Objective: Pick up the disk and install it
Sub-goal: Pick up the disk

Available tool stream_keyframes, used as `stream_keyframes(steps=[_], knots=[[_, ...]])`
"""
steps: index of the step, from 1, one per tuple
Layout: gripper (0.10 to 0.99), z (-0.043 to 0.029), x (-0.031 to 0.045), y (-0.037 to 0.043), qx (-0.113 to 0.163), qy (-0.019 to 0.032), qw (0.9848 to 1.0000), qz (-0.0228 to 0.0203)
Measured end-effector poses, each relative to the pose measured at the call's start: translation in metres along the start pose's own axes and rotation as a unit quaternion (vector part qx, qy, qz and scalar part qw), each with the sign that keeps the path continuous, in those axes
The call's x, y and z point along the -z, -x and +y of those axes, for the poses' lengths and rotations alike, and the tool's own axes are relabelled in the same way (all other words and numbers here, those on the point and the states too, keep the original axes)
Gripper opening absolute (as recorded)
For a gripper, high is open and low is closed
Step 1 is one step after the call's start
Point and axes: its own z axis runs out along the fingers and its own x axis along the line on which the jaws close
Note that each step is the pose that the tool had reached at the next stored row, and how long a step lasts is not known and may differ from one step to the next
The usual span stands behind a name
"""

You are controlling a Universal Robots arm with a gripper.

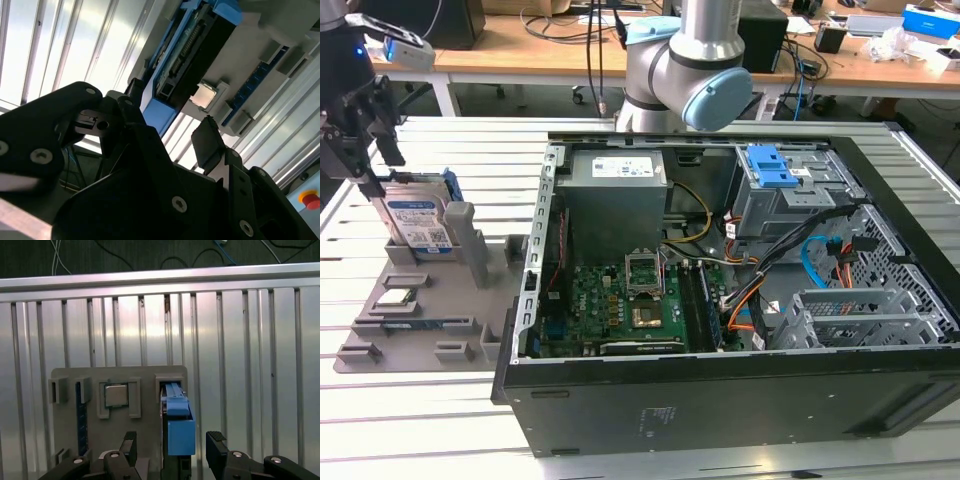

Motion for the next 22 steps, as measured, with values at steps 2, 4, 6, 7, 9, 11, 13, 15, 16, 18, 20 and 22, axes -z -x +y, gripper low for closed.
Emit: stream_keyframes(steps=[2, 4, 6, 7, 9, 11, 13, 15, 16, 18, 20, 22], knots=[[0.659, 0.0000, -0.0018, 0.0001, 0.000, 0.0000, 1.0000, 0.0000], [0.659, 0.0000, -0.0037, 0.0001, 0.000, 0.0000, 1.0000, 0.0000], [0.659, 0.0000, -0.0052, 0.0001, 0.000, 0.0000, 1.0000, 0.0000], [0.659, -0.0001, -0.0057, 0.0002, 0.000, 0.0000, 1.0000, 0.0000], [0.659, -0.0009, -0.0072, 0.0006, 0.000, 0.0000, 1.0000, 0.0000], [0.659, -0.0016, -0.0087, 0.0027, 0.000, 0.0000, 1.0000, 0.0000], [0.659, -0.0019, -0.0127, 0.0052, 0.000, 0.0000, 1.0000, -0.0001], [0.659, -0.0023, -0.0183, 0.0067, 0.000, 0.0000, 1.0000, 0.0000], [0.659, -0.0025, -0.0211, 0.0072, 0.000, 0.0000, 1.0000, 0.0000], [0.659, -0.0026, -0.0241, 0.0074, 0.000, 0.0000, 1.0000, 0.0000], [0.659, -0.0026, -0.0273, 0.0076, 0.000, 0.0000, 1.0000, 0.0000], [0.659, -0.0028, -0.0324, 0.0077, 0.000, 0.0000, 1.0000, 0.0000]])
